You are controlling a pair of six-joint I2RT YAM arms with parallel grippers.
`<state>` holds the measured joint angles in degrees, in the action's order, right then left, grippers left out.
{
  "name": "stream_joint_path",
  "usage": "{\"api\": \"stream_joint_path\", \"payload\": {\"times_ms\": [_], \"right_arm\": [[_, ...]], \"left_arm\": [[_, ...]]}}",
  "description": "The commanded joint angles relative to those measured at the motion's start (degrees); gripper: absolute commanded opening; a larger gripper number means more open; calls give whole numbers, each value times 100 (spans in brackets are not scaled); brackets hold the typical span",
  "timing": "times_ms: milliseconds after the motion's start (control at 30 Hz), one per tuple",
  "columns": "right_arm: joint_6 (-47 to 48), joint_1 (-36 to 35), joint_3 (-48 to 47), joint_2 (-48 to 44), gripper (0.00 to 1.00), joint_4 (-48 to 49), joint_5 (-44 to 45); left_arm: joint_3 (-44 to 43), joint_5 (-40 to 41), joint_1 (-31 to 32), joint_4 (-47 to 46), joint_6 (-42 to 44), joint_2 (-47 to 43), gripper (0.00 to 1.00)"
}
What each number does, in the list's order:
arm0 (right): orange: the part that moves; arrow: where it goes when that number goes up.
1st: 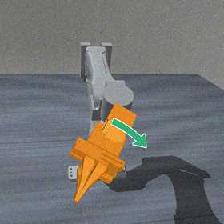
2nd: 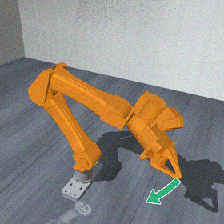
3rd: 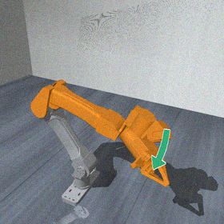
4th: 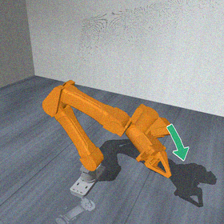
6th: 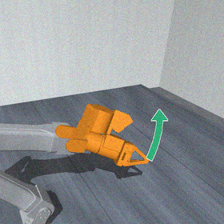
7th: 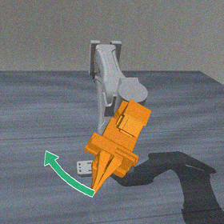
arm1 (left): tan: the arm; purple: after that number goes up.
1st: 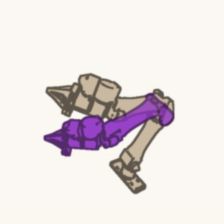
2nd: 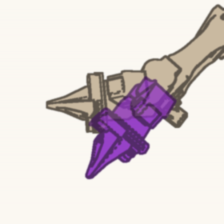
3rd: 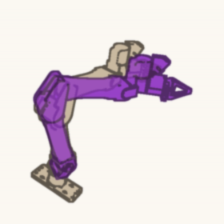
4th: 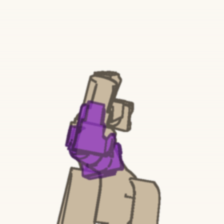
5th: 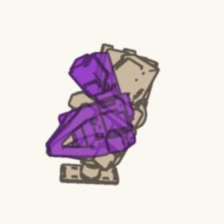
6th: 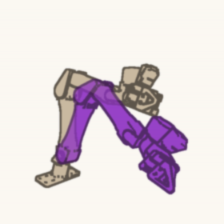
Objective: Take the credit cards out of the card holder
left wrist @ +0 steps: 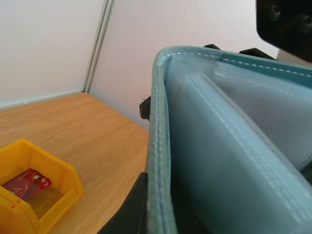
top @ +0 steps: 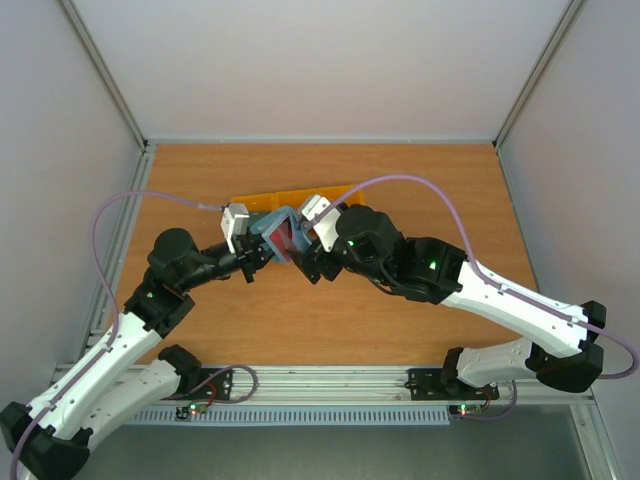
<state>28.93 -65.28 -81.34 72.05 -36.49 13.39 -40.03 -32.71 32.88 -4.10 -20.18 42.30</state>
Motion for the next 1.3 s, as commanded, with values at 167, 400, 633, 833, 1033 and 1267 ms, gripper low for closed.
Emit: {"api": "stream_joint_path", "payload": {"times_ms": [167,400,633,833,1033,1267], "right_arm": [[243,43,56,-474,68,44,151],[46,236,24,-428,14,-174,-35],[-519,1139,-135,-798,1,-537,-1148],[-863,1254,-546,-502,1,-1098,-599],[-1020,1238,-720,-189,1,-980,-754],[-905,1166,-744,0,1,-902,-1251]], "left_arm": [[87,-350,51,-497,-54,-73,0],[106,-614,83,-746,-194,29,0],[285,-401,82,-294,105,-111,51],[489,-565,159,-475,705,-7,89],[326,-30,297,-475,516,199,99],[244,868,302,-381,198,326,99]]}}
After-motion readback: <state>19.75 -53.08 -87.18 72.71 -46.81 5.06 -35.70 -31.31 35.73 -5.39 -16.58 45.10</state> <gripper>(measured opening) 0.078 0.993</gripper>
